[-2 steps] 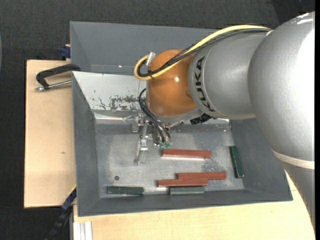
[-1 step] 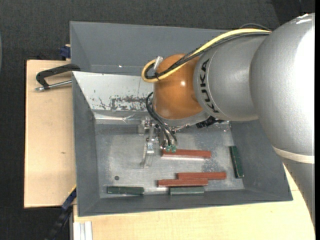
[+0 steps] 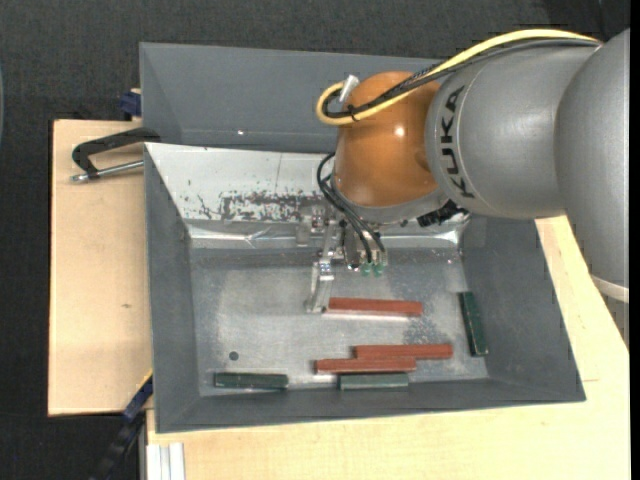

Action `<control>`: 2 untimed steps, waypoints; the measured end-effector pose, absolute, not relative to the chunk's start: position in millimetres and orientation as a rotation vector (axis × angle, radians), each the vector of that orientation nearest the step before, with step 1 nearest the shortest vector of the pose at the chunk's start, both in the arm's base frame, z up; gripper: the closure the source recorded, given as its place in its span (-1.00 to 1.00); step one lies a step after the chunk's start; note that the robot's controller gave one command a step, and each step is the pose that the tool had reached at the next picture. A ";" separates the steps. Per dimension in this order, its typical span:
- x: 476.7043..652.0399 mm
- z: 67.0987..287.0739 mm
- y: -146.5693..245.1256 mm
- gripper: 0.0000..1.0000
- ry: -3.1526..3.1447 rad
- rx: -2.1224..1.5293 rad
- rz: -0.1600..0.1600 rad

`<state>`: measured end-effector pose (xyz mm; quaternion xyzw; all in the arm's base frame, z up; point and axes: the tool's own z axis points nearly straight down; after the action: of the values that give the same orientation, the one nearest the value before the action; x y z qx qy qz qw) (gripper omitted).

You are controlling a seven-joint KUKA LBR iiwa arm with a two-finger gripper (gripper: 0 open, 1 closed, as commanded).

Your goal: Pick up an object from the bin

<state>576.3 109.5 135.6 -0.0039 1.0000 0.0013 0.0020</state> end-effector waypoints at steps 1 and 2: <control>579.3 116.5 103.1 -1.00 3.132 -0.049 0.002; 581.2 88.2 58.6 -1.00 3.140 -0.080 0.003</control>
Offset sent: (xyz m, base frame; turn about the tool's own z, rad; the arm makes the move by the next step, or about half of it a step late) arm 0.0063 -0.0692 -0.0566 -0.0447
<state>581.2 58.6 88.2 -0.0255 0.9997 0.0010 0.0004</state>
